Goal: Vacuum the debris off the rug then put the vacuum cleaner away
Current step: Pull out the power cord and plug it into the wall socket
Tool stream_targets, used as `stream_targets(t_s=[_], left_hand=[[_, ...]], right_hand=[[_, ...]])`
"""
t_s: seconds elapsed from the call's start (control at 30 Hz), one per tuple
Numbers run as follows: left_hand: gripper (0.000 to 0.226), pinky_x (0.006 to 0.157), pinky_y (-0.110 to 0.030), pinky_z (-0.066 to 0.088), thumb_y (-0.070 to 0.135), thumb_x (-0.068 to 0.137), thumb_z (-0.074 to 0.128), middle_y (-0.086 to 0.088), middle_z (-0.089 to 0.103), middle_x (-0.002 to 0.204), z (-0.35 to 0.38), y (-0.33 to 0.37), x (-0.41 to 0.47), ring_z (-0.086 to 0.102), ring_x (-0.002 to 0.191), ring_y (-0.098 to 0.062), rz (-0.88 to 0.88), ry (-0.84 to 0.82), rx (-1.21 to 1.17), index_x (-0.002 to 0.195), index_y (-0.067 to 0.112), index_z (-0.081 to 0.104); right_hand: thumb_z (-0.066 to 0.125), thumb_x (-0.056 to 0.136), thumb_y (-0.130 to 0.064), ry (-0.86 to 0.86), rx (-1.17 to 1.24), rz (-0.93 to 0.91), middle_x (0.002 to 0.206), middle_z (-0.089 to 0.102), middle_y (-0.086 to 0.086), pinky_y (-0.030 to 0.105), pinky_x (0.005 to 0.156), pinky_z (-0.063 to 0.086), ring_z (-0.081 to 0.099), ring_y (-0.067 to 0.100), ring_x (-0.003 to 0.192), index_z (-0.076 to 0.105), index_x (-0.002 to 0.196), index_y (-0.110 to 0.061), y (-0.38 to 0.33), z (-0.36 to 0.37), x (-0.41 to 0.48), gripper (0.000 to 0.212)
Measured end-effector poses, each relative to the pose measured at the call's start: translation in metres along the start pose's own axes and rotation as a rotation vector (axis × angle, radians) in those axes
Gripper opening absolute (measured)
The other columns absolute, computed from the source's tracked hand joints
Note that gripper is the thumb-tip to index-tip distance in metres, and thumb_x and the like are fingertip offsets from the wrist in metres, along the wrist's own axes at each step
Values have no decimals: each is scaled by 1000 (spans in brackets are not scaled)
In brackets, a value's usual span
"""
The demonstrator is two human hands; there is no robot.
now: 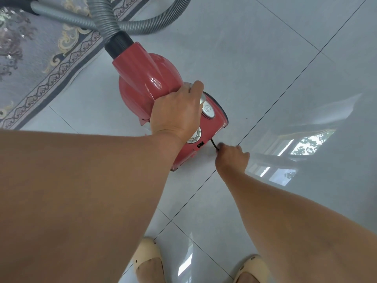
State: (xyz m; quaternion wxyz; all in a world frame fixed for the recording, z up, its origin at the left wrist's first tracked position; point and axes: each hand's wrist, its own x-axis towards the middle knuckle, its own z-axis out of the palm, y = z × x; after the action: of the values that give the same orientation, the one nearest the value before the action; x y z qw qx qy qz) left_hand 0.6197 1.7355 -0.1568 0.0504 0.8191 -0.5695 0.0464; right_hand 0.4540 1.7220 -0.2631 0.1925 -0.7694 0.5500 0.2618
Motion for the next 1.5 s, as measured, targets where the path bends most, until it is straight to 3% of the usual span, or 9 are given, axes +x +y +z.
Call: stream_targets(t_s=[0.17,0.3,0.43,0.57,0.7,1.0,1.13,1.3,1.5], left_hand=[[18,42,-20,25,17,82,66,1,64,70,0,1,0,57,44,-23,-2,5,0,100,15,65],[19,42,-21,26,18,83,65,2,64,71,3,1,1,58,46,-23,-11,15,9,102,16,65],[20,43,-22,25,19,83,64,1,64,70,2,1,0,58,46,-23,7,17,19,103,16,65],[20,43,-21,26,19,82,65,1,64,69,2,0,1,58,45,-23,6,19,16,103,16,65],[21,42,-21,25,17,80,68,2,63,67,2,2,0,58,45,-23,7,12,29,101,17,65],[19,44,-23,26,20,85,63,1,64,72,2,2,-1,58,48,-25,15,26,14,104,17,65],[20,43,-20,23,18,79,69,2,62,67,2,1,-1,55,43,-23,15,27,29,98,17,66],[24,44,-20,22,15,76,72,3,63,67,2,4,-2,56,43,-23,18,9,17,99,18,66],[21,43,-21,25,17,81,67,1,64,70,3,3,-2,57,45,-24,16,23,19,102,17,66]], right_hand=[[48,85,-18,-418,-501,168,118,62,-5,42,100,28,41,24,123,56,121,-28,57,1,-40,38],[50,81,-15,-416,203,263,107,65,4,43,101,34,60,26,105,49,113,-22,32,6,-8,33],[45,98,-34,-315,691,111,88,67,5,37,78,54,67,26,78,49,118,-26,-18,4,20,22],[39,92,-10,-271,184,31,108,64,10,30,74,45,62,32,98,58,106,-23,17,10,-9,26],[45,90,-4,-534,-362,203,126,59,5,37,94,47,57,27,117,56,129,-15,72,9,-48,41],[42,95,-23,-259,617,82,113,63,10,37,80,52,62,34,99,52,116,-13,-33,9,18,25],[34,96,-13,-179,215,58,105,63,11,33,74,45,61,33,98,54,112,-20,16,18,-13,27],[43,91,-3,-597,-299,359,129,58,7,38,96,44,54,28,122,56,129,-14,114,28,-63,41],[55,85,-16,-408,413,185,109,61,15,29,73,44,61,32,102,48,116,-6,20,27,10,33]])
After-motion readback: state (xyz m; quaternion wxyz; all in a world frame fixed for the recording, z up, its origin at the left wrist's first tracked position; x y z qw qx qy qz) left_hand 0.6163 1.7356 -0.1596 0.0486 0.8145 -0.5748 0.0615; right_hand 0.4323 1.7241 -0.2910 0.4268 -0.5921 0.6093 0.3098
